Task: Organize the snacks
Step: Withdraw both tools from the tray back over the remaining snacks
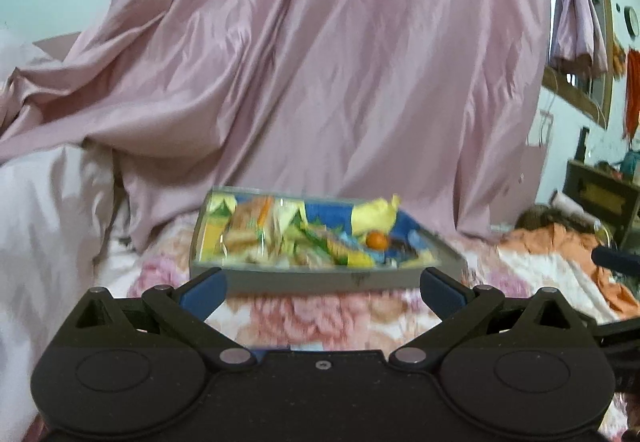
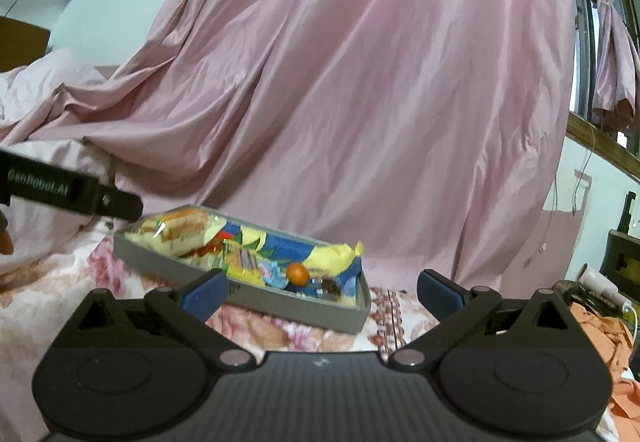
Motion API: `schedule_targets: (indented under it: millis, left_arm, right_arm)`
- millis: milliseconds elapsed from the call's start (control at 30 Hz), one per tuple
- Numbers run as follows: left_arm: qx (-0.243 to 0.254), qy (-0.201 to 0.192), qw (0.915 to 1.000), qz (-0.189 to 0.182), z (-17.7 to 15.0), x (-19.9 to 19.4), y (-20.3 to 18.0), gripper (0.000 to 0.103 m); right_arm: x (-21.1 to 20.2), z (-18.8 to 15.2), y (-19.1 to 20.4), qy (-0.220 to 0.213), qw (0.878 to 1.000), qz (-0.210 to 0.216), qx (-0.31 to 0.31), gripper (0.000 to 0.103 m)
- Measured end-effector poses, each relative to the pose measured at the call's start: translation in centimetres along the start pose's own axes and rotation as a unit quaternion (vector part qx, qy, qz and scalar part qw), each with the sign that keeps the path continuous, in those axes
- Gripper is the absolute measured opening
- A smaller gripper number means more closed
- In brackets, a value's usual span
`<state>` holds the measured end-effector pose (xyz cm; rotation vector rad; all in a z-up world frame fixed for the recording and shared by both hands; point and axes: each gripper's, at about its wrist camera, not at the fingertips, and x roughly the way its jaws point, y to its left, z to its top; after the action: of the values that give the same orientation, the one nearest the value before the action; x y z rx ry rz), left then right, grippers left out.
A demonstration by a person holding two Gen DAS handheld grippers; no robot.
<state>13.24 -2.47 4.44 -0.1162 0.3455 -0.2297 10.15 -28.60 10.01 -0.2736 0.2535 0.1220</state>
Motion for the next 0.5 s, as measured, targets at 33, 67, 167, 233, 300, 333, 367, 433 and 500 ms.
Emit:
schedule_targets:
  millis: [33, 67, 167, 233, 300, 333, 367, 433, 500]
  left_arm:
    - [0.0, 0.007, 1.0, -0.001, -0.4, -0.2, 0.0, 0.102]
    - [0.001, 0.014, 0.9999, -0.003, -0.8, -0.3, 0.0, 0.102]
    - [0.005, 0.032, 0.9994, -0.007, -1.7, -0.7, 0.0, 0.102]
    - [0.009, 0.044, 0.9989, -0.011, -2.3, -0.7, -0.1, 0.102]
    - [0.014, 0.056, 0.9982, -0.016, -2.7, -0.7, -0.3, 0.102]
    - [0.016, 0.061, 0.9978, -0.017, -3.0, -0.6, -0.4, 0.102]
    - [0.018, 0.066, 0.9975, -0.019, -3.2, -0.5, -0.5, 0.102]
    - [0.022, 0.077, 0.9965, -0.024, -3.6, -0.4, -0.7, 0.102]
    - [0.025, 0.09, 0.9952, -0.029, -4.1, -0.1, -0.8, 0.102]
  right_arm:
    - [-0.3, -0.1, 0.0, 0.006, 1.0, 0.001, -0.001, 0.103]
    - [-0.6, -0.3, 0.0, 0.012, 1.0, 0.003, -0.002, 0.103]
    - [-1.3, -0.7, 0.1, 0.033, 0.999, 0.005, -0.006, 0.103]
    - [-1.5, -0.9, 0.2, 0.048, 0.999, 0.005, -0.009, 0.103]
    - [-1.6, -1.1, 0.3, 0.063, 0.998, 0.005, -0.008, 0.103]
    - [-1.6, -1.3, 0.4, 0.071, 0.997, 0.005, -0.006, 0.103]
    - [-1.6, -1.5, 0.3, 0.078, 0.997, 0.005, -0.004, 0.103]
    - [-1.6, -1.7, 0.2, 0.093, 0.996, 0.005, 0.002, 0.103]
    - [-1.4, -1.9, 0.1, 0.106, 0.994, 0.004, 0.006, 0.103]
